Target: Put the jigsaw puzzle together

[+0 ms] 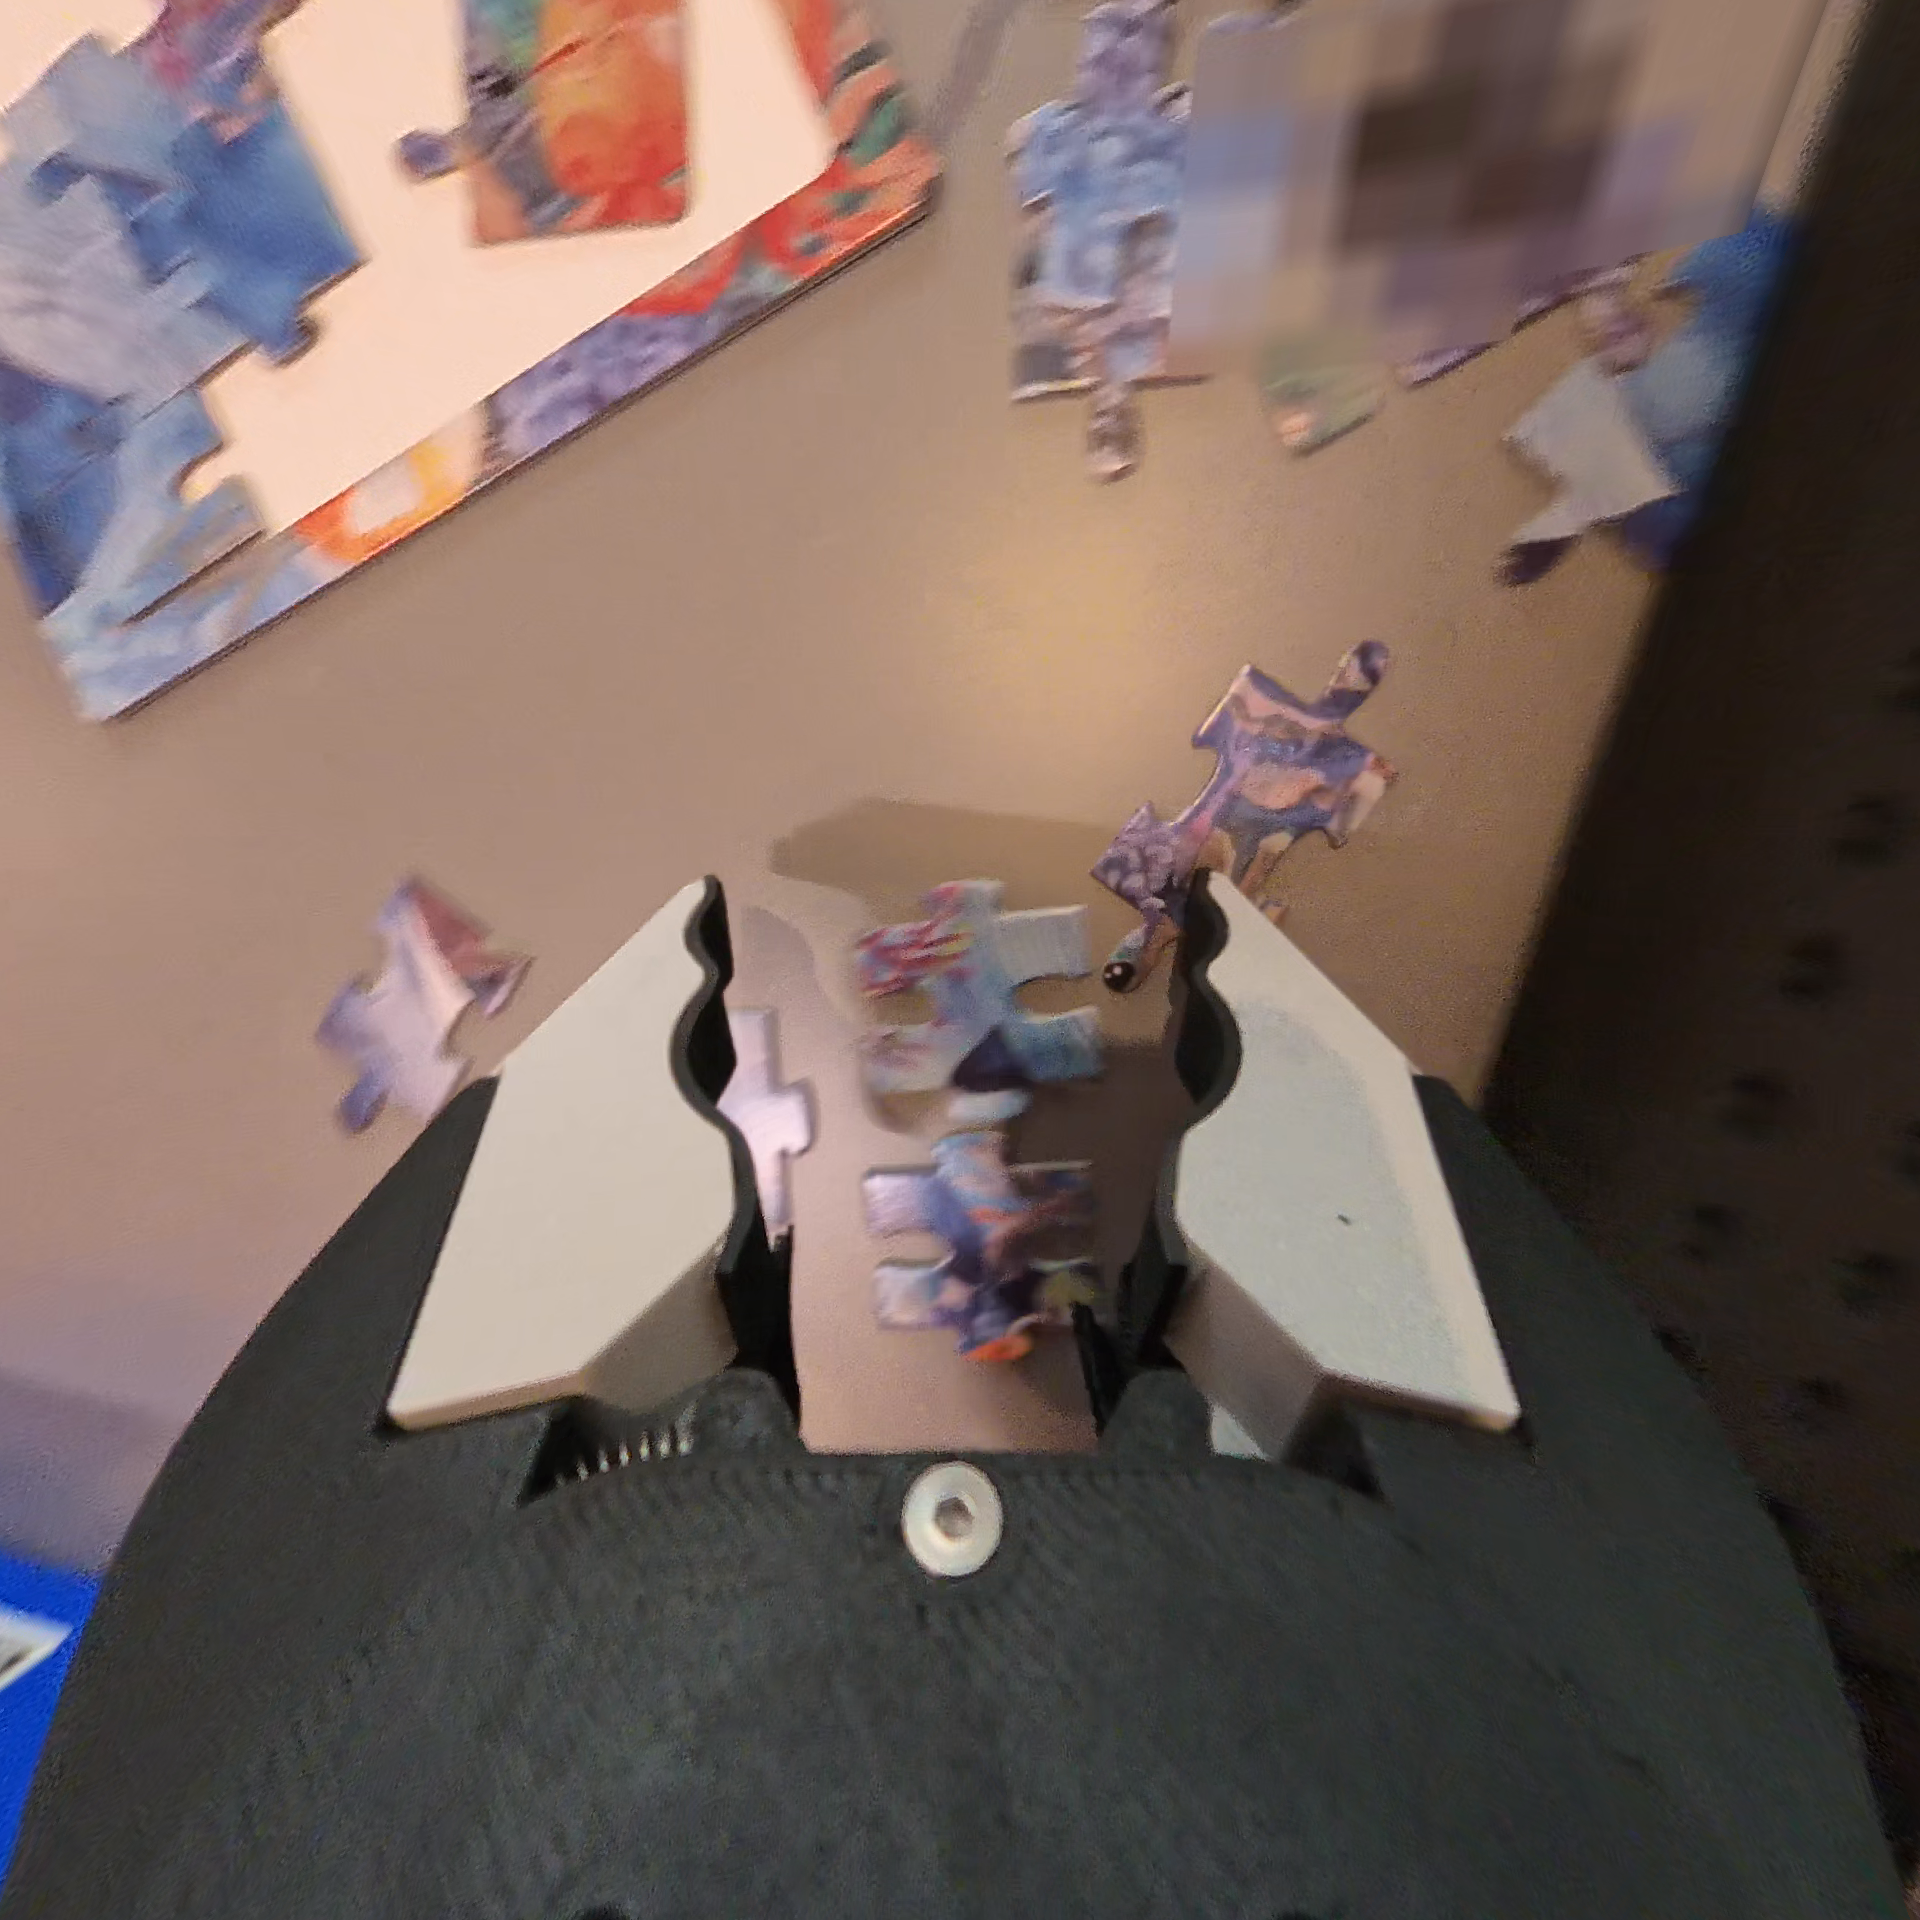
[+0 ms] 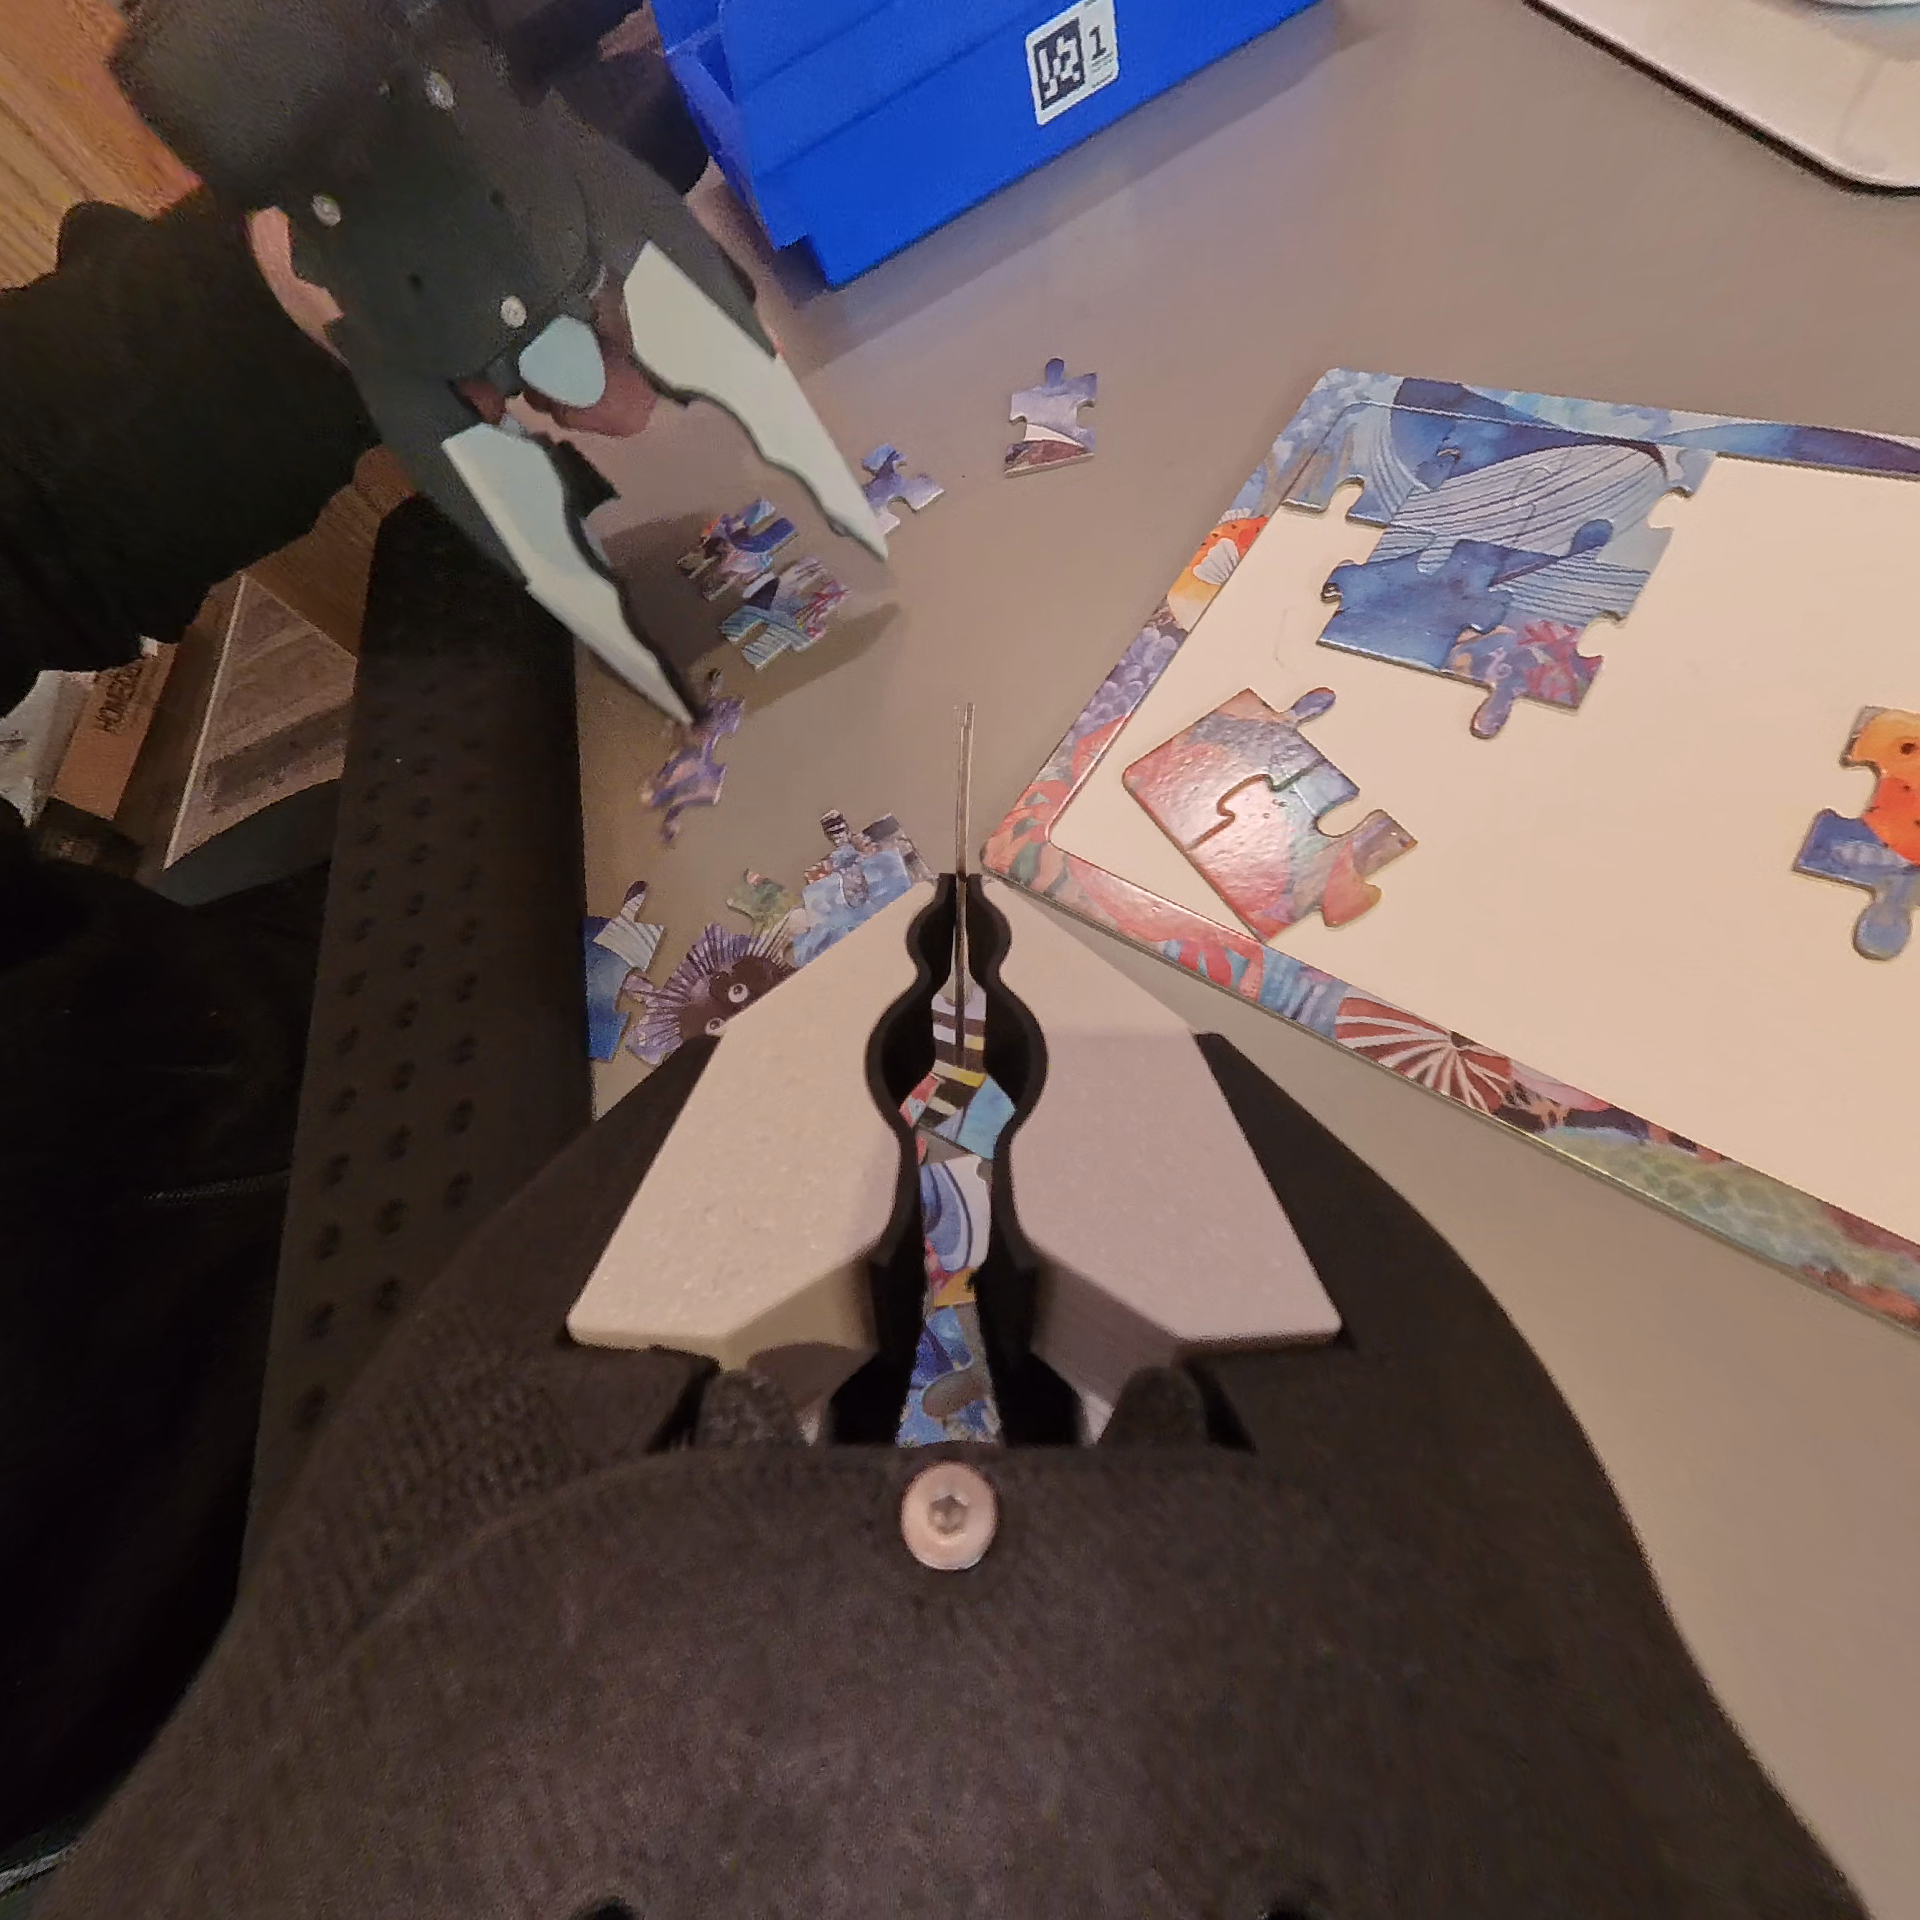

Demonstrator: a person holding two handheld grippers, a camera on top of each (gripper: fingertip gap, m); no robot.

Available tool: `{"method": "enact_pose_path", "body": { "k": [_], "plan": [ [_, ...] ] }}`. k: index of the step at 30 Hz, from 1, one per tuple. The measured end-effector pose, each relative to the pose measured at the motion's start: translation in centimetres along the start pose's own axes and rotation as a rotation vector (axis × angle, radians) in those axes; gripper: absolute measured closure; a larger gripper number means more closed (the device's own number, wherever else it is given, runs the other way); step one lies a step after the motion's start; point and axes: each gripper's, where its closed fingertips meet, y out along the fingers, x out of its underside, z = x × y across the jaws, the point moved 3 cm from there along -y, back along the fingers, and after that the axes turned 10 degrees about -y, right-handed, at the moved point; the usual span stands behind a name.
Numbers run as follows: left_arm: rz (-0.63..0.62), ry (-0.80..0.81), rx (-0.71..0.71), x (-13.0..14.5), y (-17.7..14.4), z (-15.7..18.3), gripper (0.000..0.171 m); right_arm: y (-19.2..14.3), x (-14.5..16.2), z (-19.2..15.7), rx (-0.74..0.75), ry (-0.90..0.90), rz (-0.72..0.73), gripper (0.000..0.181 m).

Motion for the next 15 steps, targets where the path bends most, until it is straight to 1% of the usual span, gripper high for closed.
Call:
{"method": "enact_pose_path", "body": {
  "k": [2,3,4,6,8,10,13,15],
  "plan": [
    [-0.027,-0.005,-0.086,0.2,-0.4,-2.1,0.084,-0.4,0.1,0.4,0.016,0.006,0.003,0.181],
    [-0.026,-0.005,-0.106,-0.1,-0.6,-2.6,0.082,-0.7,0.1,0.6,0.029,0.011,0.005,0.181],
    [0.011,-0.004,-0.089,-1.0,-0.8,-2.4,0.085,-1.0,0.2,0.9,0.040,0.015,0.006,0.181],
    [0.106,0.006,-0.010,-3.6,-0.9,-0.9,0.098,-1.6,0.4,1.2,0.052,0.029,0.006,0.181],
    [0.136,0.044,0.057,-5.7,-0.1,1.0,0.098,-2.0,0.7,1.6,0.065,0.043,0.003,0.181],
    [0.127,0.083,0.117,-7.1,1.6,2.8,0.104,-2.4,0.9,2.1,0.079,0.058,0.007,0.181],
    [0.088,0.121,0.141,-8.0,4.0,4.0,0.110,-2.7,1.3,2.6,0.080,0.095,0.017,0.181],
    [0.101,0.098,0.185,-8.6,4.5,4.4,0.125,-2.6,1.4,2.7,0.068,0.111,0.025,0.181]
  ]
}}
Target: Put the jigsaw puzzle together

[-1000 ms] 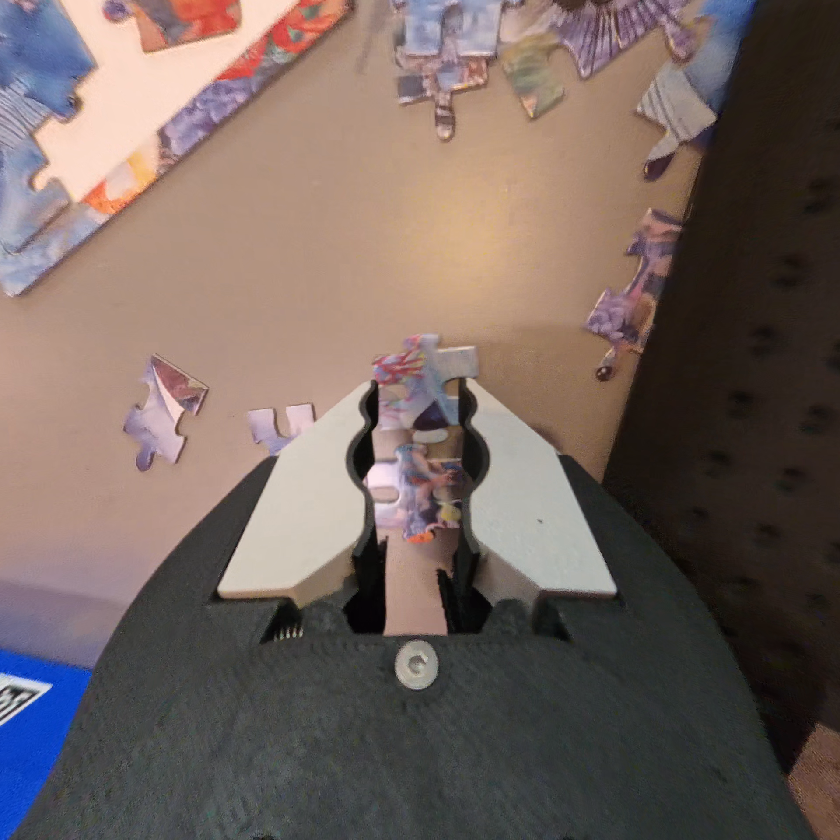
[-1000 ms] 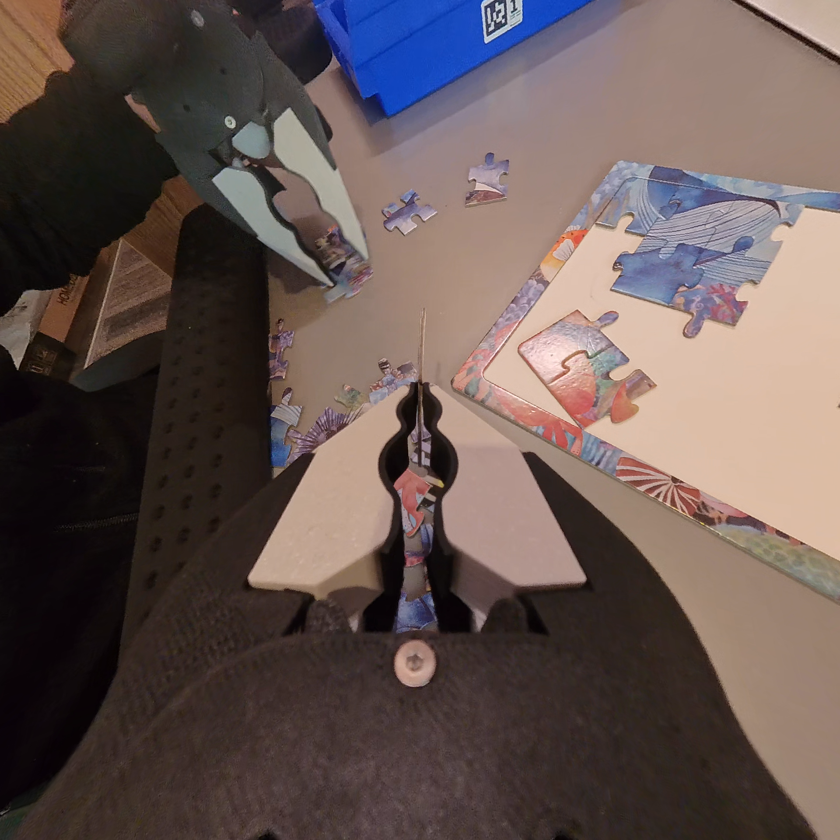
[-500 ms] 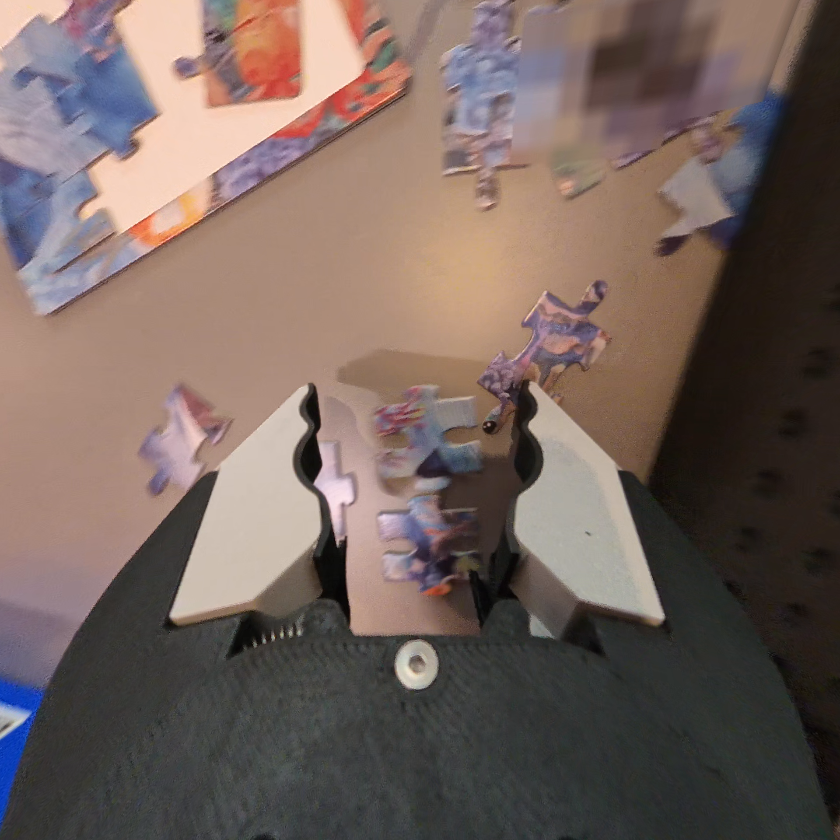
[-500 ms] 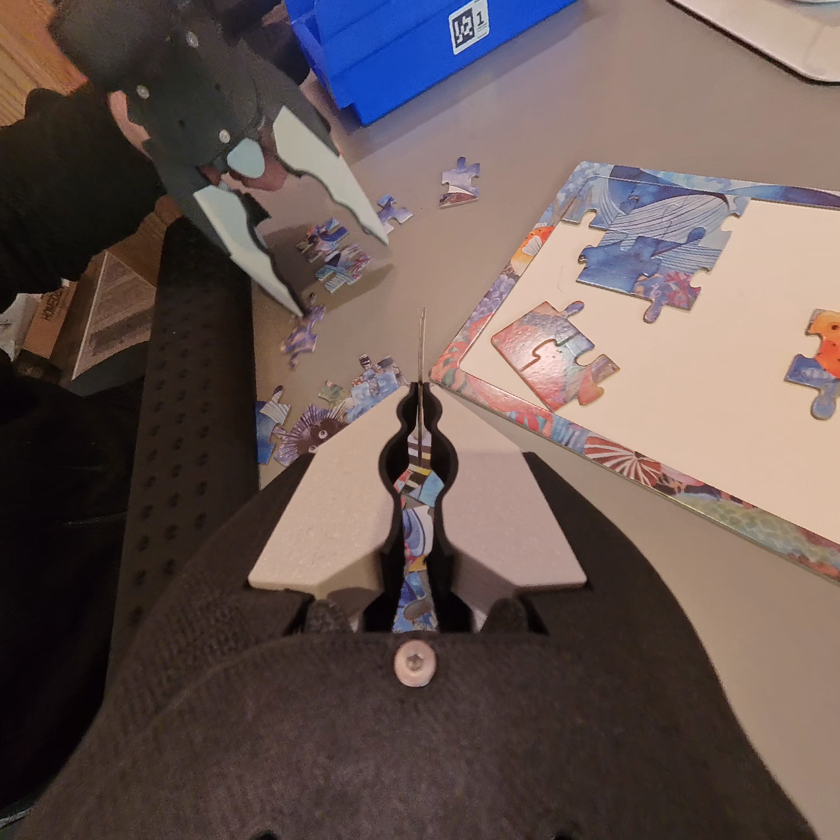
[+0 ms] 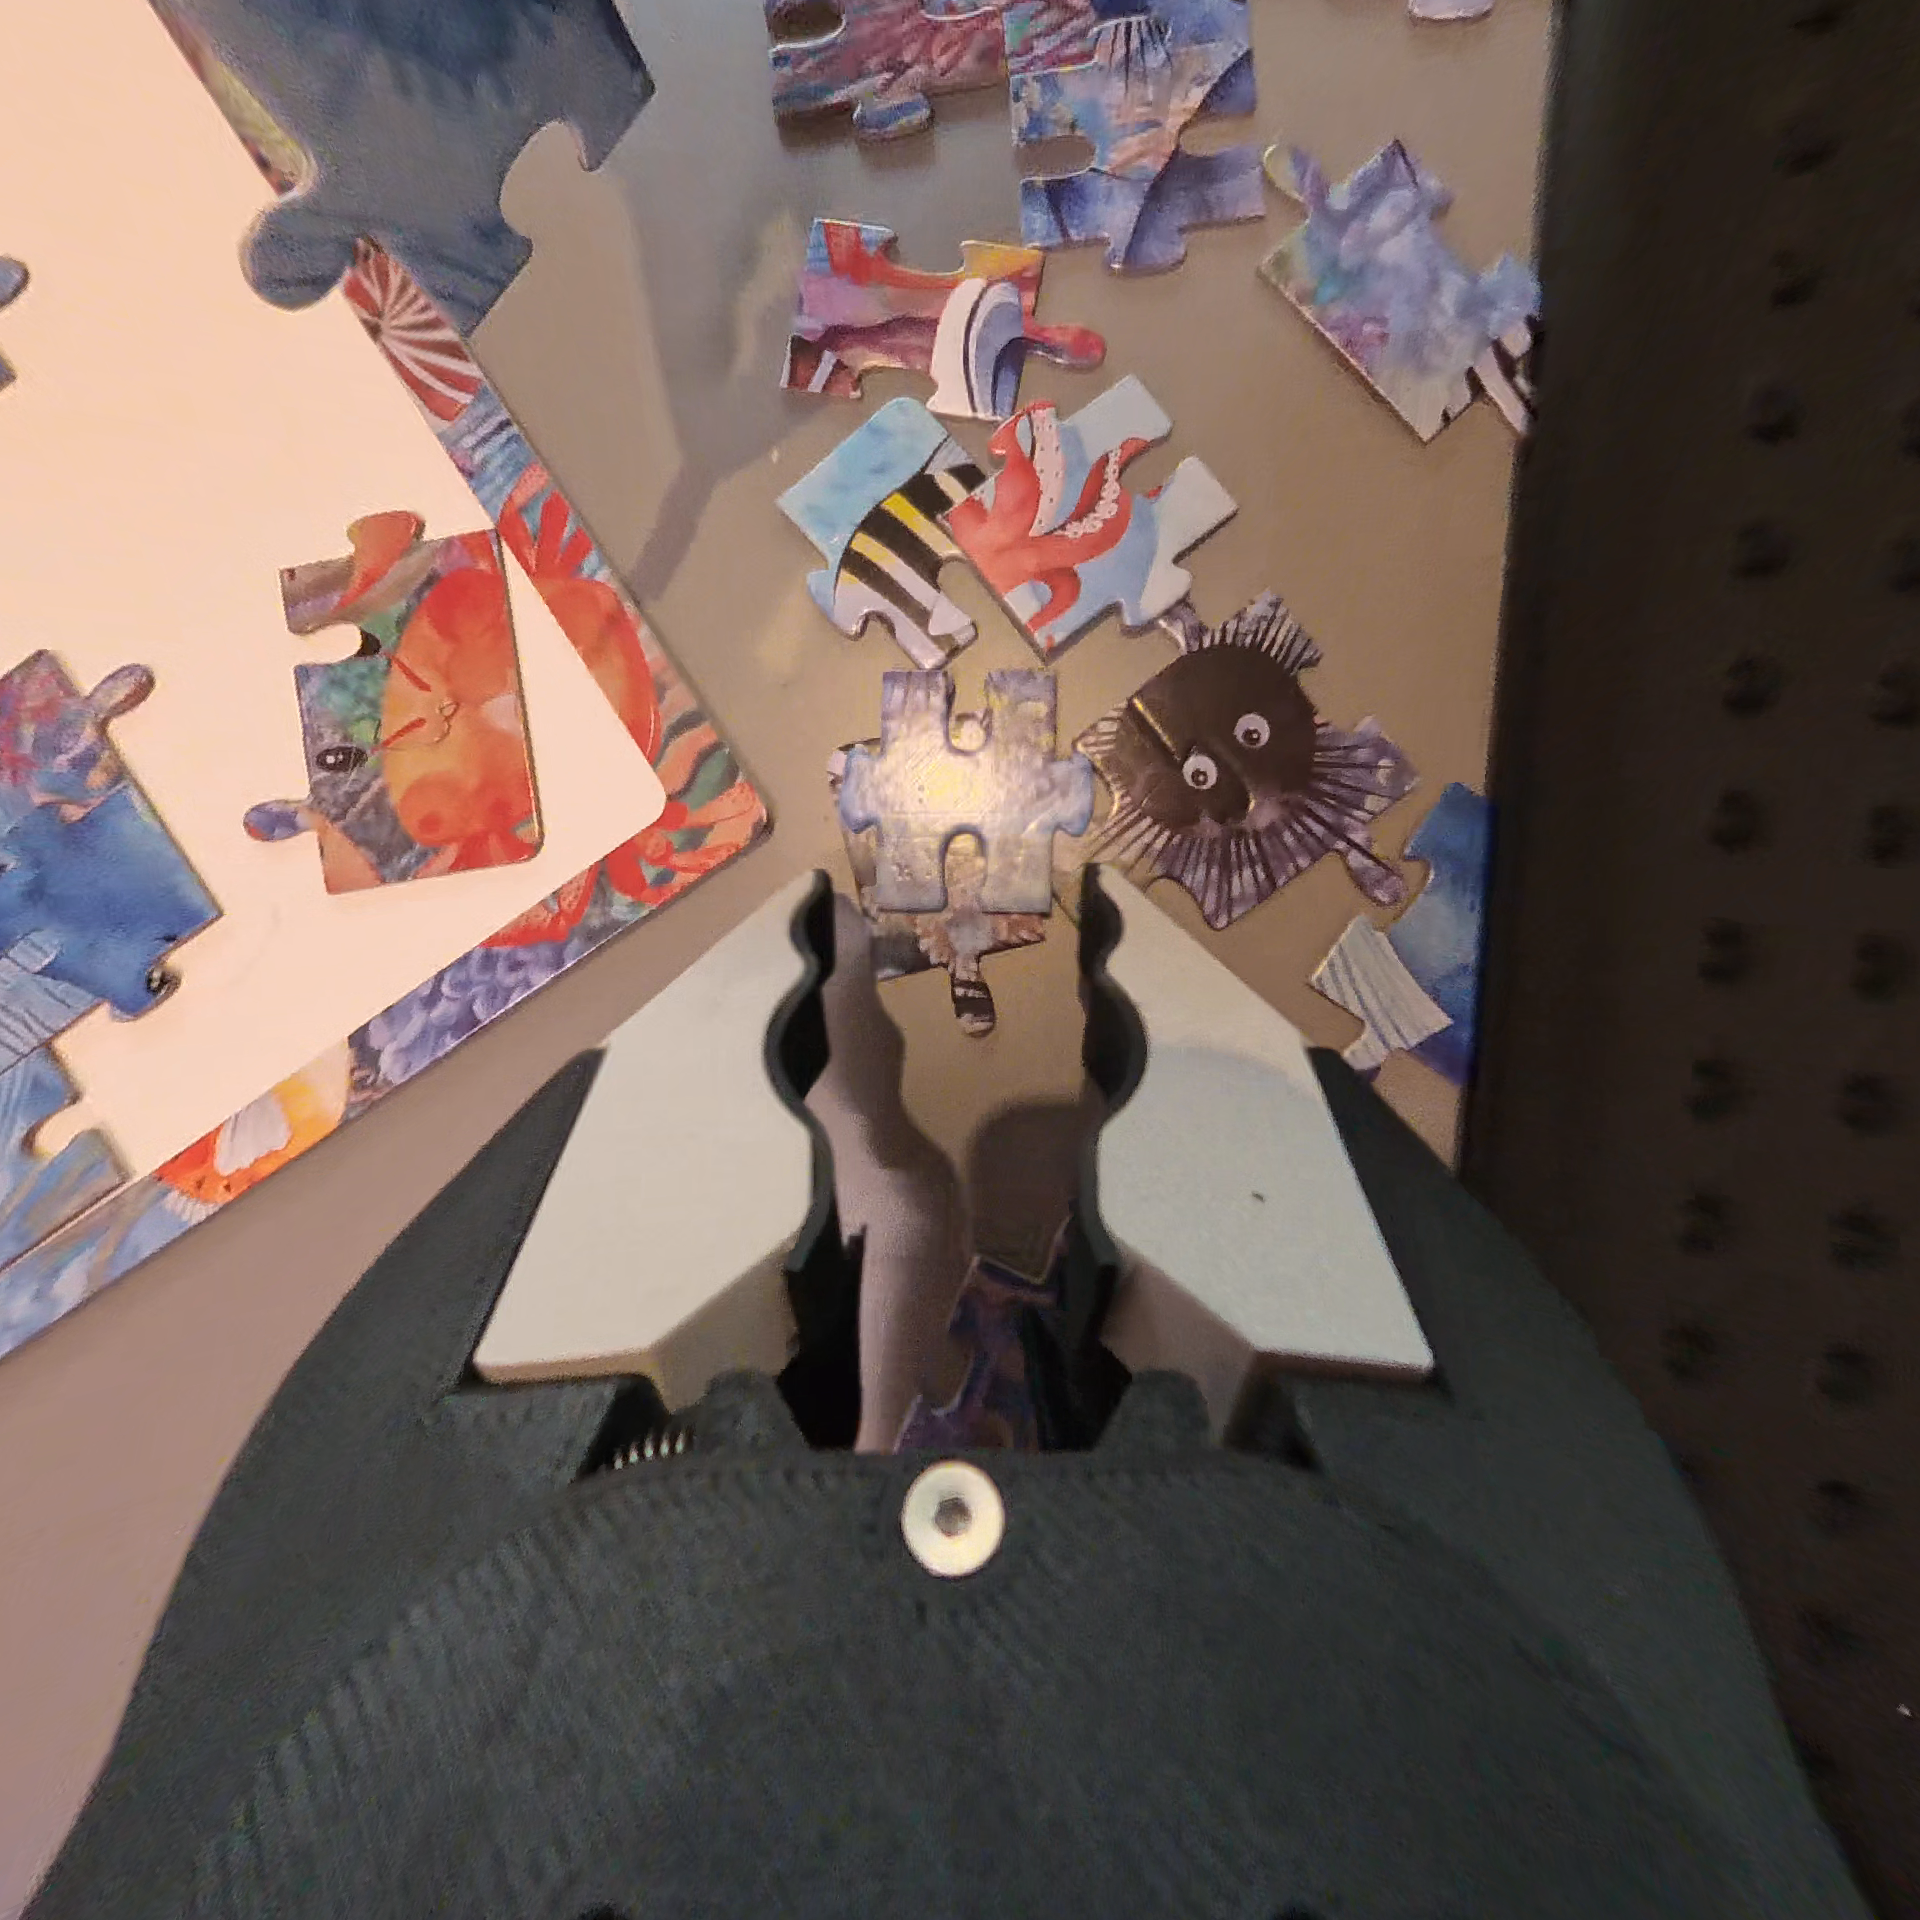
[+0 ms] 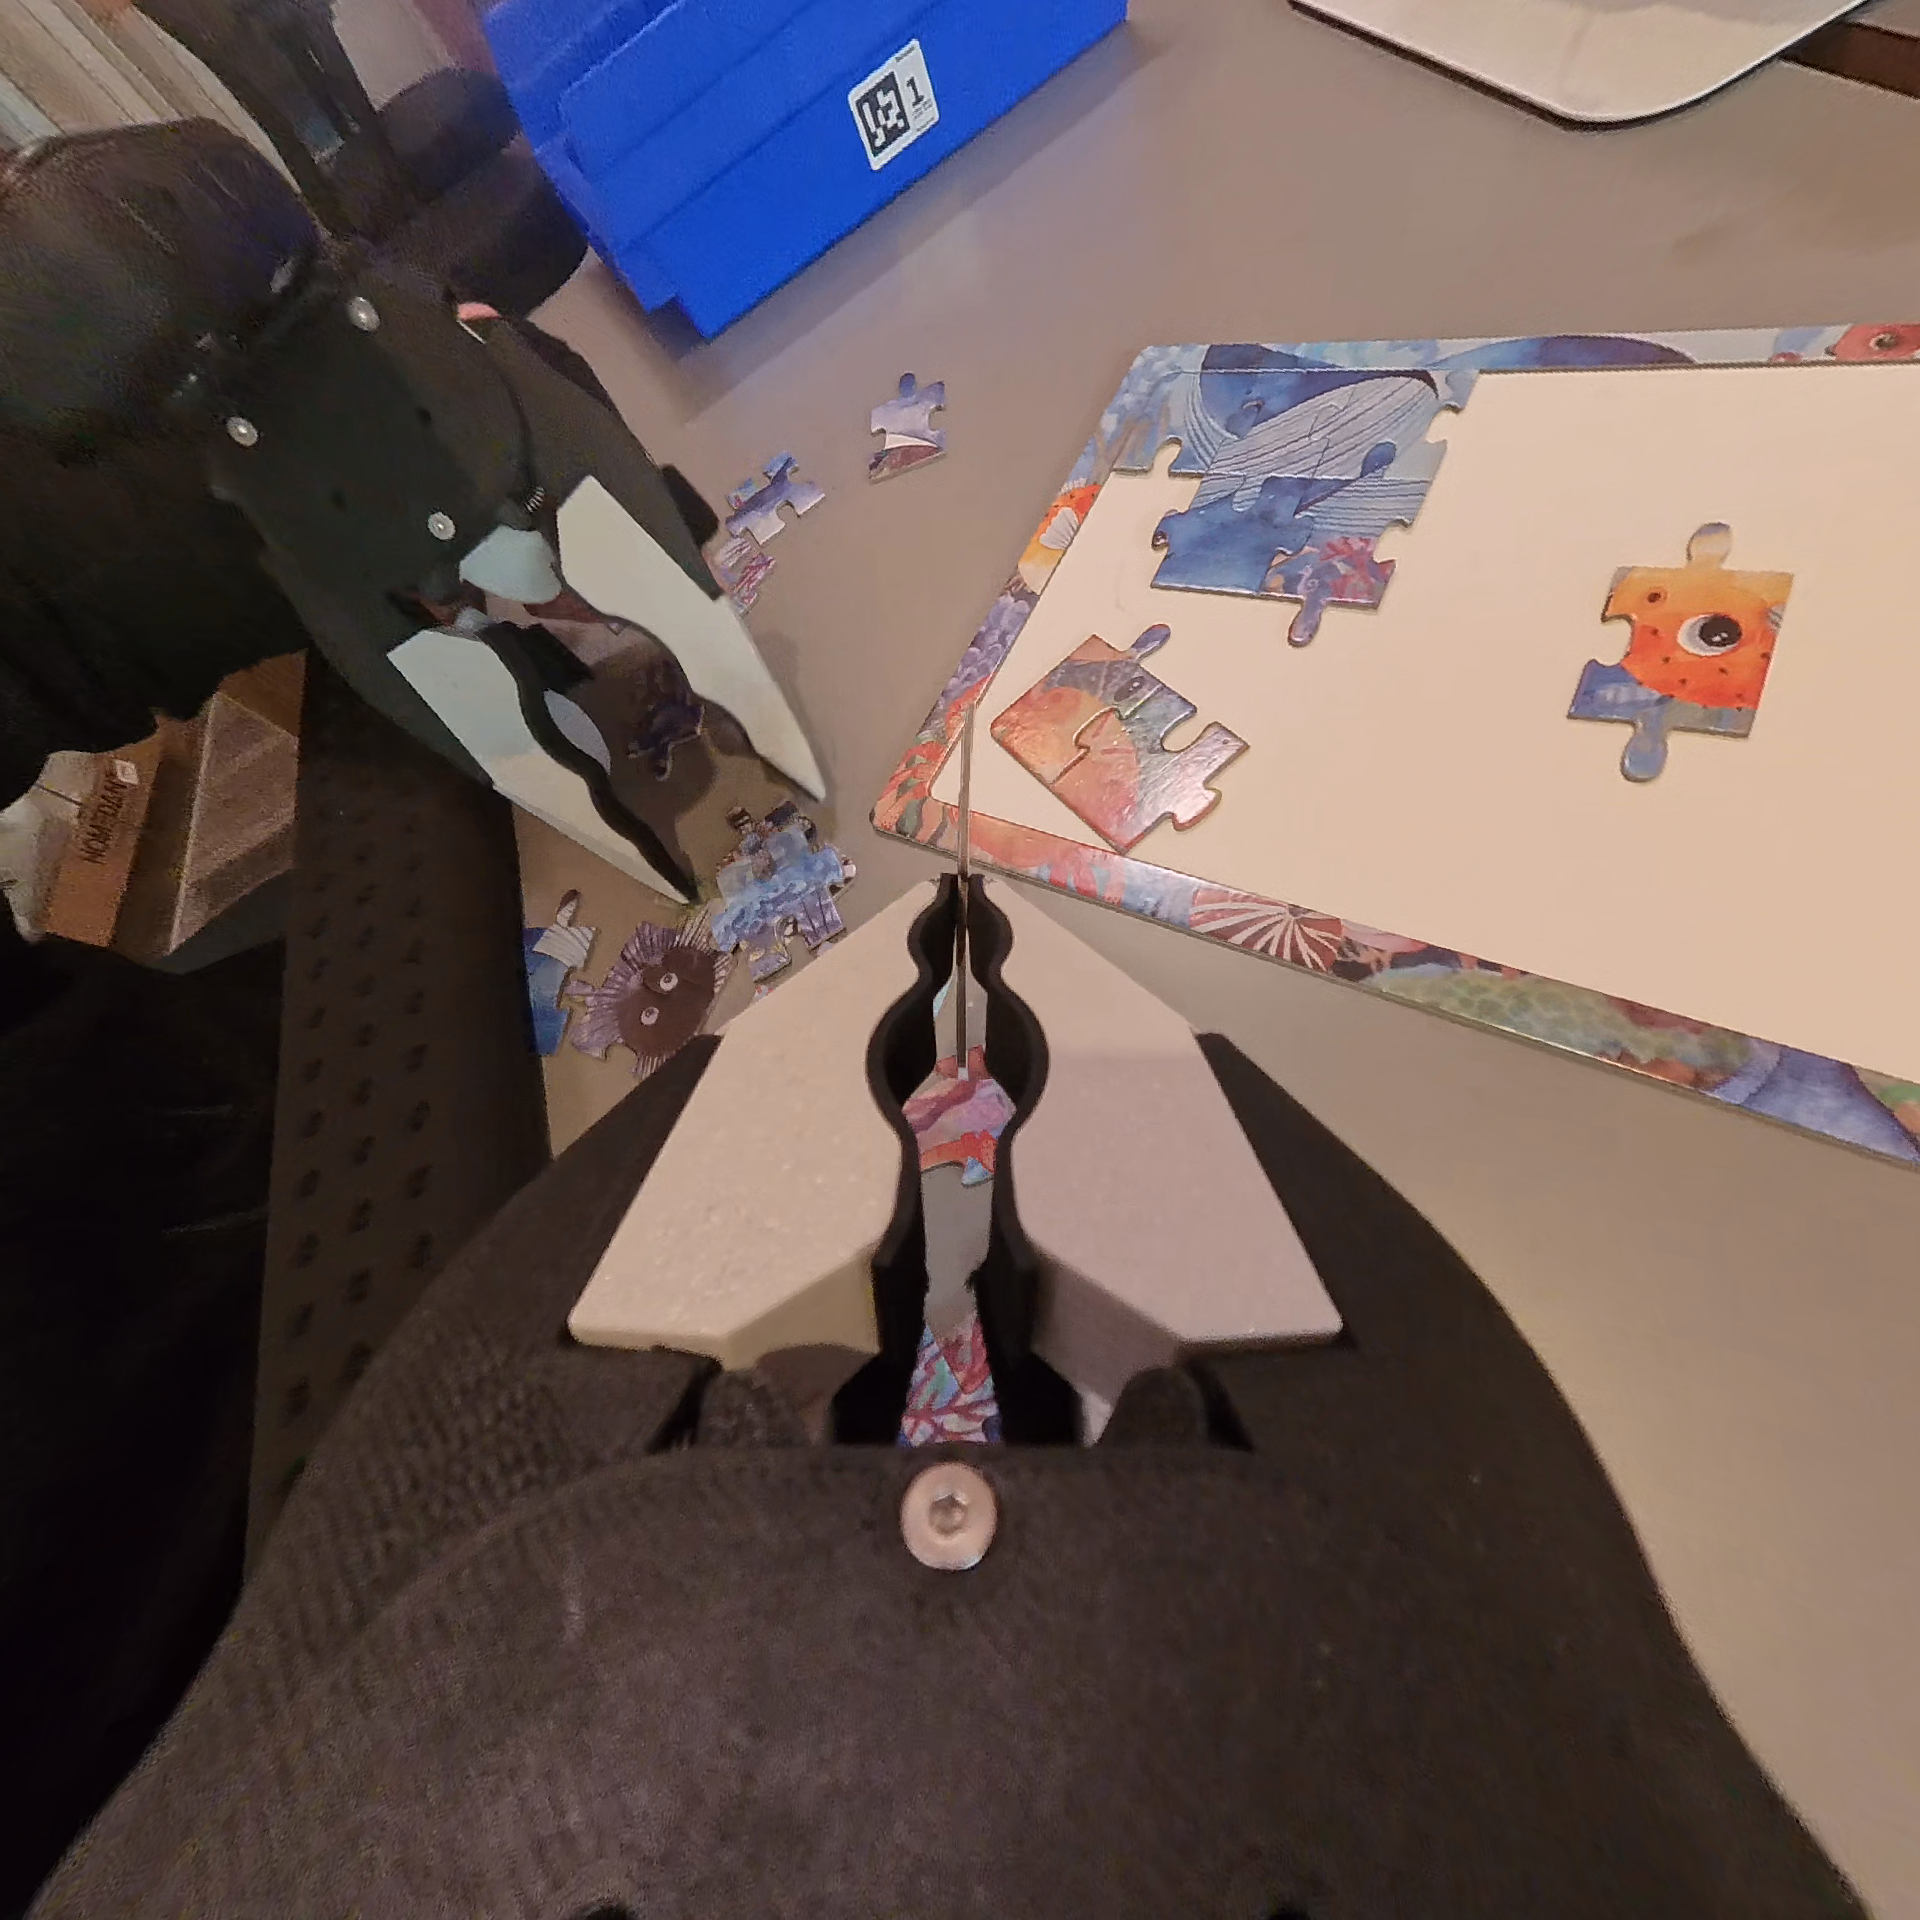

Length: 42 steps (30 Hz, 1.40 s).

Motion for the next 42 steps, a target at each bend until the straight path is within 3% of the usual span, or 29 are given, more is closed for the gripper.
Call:
{"method": "enact_pose_path", "body": {
  "k": [2,10,21,27,28,29,30,33,36,42],
  "plan": [
    [0.003,-0.006,0.027,0.0,0.2,0.1,0.139,0.0,0.0,0.1,-0.011,0.014,0.007,0.181],
    [0.035,-0.023,0.010,0.3,-0.2,0.0,0.140,-0.8,-0.6,0.3,-0.087,0.103,0.107,0.181],
    [0.093,-0.134,-0.155,3.7,-5.5,-3.2,0.140,-0.8,-0.8,0.3,-0.109,0.116,0.132,0.181],
    [-0.030,-0.211,-0.168,7.1,-5.6,-4.5,0.139,-0.4,-0.5,0.2,-0.110,0.110,0.115,0.181],
    [-0.076,-0.230,-0.149,7.8,-5.4,-4.5,0.136,-0.3,-0.5,0.2,-0.113,0.108,0.113,0.181],
    [-0.081,-0.247,-0.151,7.9,-5.4,-4.7,0.123,-0.2,-0.5,0.1,-0.118,0.104,0.111,0.181],
    [-0.063,-0.258,-0.144,7.6,-5.5,-4.8,0.114,-0.1,-0.6,0.0,-0.125,0.100,0.111,0.181],
    [0.043,-0.242,-0.126,4.9,-6.5,-4.7,0.111,0.2,-0.7,-0.7,-0.152,0.072,0.099,0.181],
    [0.191,-0.190,-0.101,0.5,-7.0,-4.3,0.123,0.9,-0.8,-1.7,-0.181,0.034,0.073,0.181],
    [0.298,-0.102,0.003,-5.5,-4.8,-2.3,0.132,1.9,-0.5,-3.3,-0.233,-0.024,0.023,0.181]
  ]
}}
